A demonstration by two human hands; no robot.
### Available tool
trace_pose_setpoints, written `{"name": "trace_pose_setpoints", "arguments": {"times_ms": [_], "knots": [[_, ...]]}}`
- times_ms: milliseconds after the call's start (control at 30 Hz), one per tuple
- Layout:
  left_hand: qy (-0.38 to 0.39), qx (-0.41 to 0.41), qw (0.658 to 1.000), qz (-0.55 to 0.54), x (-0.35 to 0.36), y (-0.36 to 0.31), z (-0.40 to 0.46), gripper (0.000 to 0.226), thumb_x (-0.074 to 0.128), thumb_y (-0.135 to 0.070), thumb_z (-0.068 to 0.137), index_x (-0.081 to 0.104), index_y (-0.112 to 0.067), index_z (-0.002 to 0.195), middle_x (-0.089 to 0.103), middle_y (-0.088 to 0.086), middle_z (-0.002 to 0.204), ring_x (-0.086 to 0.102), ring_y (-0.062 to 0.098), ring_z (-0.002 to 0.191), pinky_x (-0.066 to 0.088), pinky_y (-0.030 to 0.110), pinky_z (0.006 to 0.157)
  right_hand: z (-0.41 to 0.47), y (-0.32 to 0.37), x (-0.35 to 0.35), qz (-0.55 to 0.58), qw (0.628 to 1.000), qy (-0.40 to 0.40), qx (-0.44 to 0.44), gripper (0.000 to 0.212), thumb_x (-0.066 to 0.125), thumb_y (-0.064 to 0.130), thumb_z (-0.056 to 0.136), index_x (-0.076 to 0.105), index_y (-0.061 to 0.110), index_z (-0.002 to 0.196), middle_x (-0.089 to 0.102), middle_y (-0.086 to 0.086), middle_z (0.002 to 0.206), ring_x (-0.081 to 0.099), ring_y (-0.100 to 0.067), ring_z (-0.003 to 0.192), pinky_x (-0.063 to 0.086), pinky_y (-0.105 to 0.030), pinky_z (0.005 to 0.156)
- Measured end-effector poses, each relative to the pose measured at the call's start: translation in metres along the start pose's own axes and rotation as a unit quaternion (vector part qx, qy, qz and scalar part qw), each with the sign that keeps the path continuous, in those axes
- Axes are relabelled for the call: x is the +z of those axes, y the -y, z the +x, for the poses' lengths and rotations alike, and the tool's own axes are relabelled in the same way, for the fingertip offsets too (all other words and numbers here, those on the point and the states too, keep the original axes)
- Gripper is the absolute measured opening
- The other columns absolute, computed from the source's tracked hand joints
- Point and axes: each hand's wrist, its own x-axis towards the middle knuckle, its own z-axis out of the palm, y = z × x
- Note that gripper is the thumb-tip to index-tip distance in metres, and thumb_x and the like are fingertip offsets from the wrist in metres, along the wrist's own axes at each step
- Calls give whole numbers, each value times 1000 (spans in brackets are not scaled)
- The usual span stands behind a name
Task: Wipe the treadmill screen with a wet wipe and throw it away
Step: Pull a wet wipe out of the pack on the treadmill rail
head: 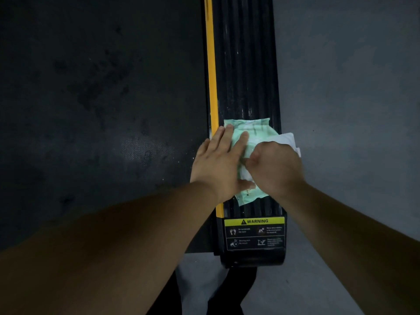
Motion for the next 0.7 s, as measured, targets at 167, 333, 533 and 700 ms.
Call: {"name": "trace_pose_setpoints", "arguments": {"times_ms": [167, 333, 533, 700], "knots": [[10, -9, 1000, 5, -1, -2, 0, 113, 66, -70, 81, -3, -31, 163, -16, 4, 171, -17, 20, 156, 4, 46, 127, -2, -4, -4, 91, 996, 0, -3, 18, 59, 26, 93, 73, 15, 90, 74, -1, 84, 67, -20, 82, 53, -35, 75], [9, -16, 1000, 10, -2, -3, 1, 114, 65, -73, 80, -2, -33, 162, -14, 3, 171, -16, 21, 156, 5, 49, 127, -8, -9, -14, 131, 991, -6, -34, 15, 64, 16, 86, 71, 7, 76, 72, -5, 71, 65, -23, 68, 53, -39, 70], [4, -18, 1000, 8, 0, -3, 1, 113, 66, -73, 80, 0, -32, 163, -13, 3, 171, -14, 22, 157, 7, 50, 127, -20, -13, -10, 145, 989, -23, 0, 16, 67, 24, 87, 68, 12, 76, 66, 5, 66, 58, -12, 59, 42, -25, 59], [5, -20, 1000, 9, 0, -4, 1, 112, 67, -69, 81, -1, -33, 162, -14, 3, 171, -15, 21, 157, 6, 49, 127, -10, -11, -5, 65, 996, -37, -38, 23, 61, 26, 92, 66, 11, 75, 68, -3, 68, 60, -20, 62, 34, -29, 57]]}}
